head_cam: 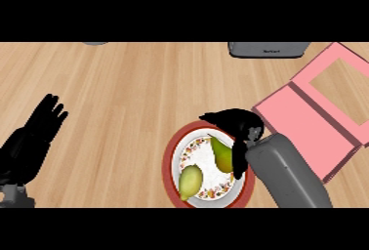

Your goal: Pick the pear from the plate and place it in the cardboard box

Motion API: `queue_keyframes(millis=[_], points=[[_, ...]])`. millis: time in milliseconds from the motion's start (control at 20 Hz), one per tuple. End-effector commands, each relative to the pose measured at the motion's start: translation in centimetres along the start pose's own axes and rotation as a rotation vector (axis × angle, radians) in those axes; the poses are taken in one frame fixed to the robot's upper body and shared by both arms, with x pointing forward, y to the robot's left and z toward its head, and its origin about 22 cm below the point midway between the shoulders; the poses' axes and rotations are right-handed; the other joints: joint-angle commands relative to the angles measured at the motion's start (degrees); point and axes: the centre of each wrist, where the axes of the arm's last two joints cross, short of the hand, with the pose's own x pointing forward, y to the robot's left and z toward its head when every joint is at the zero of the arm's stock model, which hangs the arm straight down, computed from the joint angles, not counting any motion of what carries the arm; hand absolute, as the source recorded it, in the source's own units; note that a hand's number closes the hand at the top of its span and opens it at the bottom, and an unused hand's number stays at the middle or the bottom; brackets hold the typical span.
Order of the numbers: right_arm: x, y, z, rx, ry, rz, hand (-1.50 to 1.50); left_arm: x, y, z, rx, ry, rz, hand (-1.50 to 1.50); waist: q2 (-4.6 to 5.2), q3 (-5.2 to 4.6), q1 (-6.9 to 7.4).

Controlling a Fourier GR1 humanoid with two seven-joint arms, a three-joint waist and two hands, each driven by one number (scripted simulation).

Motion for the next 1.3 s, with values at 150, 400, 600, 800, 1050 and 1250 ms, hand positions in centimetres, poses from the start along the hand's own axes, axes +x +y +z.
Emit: queue_keyframes(millis=[150, 400, 600, 800, 1050, 1250], points=[[0.9, -0.2, -1.4, 0.041, 0.027, 0.027, -1.5, 0.9, 1.8, 0.0, -0.011, 0.004, 0.007, 0.0, 0.02, 0.0, 0.06], [0.3, 2.8, -1.7, 0.038, 0.019, 0.032, -1.5, -0.9, 1.1, -0.5, -0.01, -0.011, 0.0, 0.0, 0.0, -0.01, -0.14], [-0.9, 2.8, -3.2, 0.035, 0.009, 0.029, -1.5, 1.2, 1.1, -0.9, 0.01, 0.0, -0.006, 0.0, 0.04, 0.0, -0.03], [-1.5, 3.4, -3.4, 0.047, 0.02, 0.022, -1.5, -0.4, 2.4, 0.4, 0.008, 0.005, -0.018, 0.0, 0.02, 0.0, 0.02], [-1.3, 2.4, -3.2, -0.049, -0.064, 0.033, 1.5, 0.5, 1.4, 0.0, -0.015, -0.006, 0.015, 0.0, 0.04, 0.0, 0.08], [-0.4, 4.7, -3.9, -0.031, -0.088, 0.058, 1.5, -0.5, 0.1, 0.5, -0.009, 0.006, 0.012, 0.0, 0.0, 0.0, -0.02]])
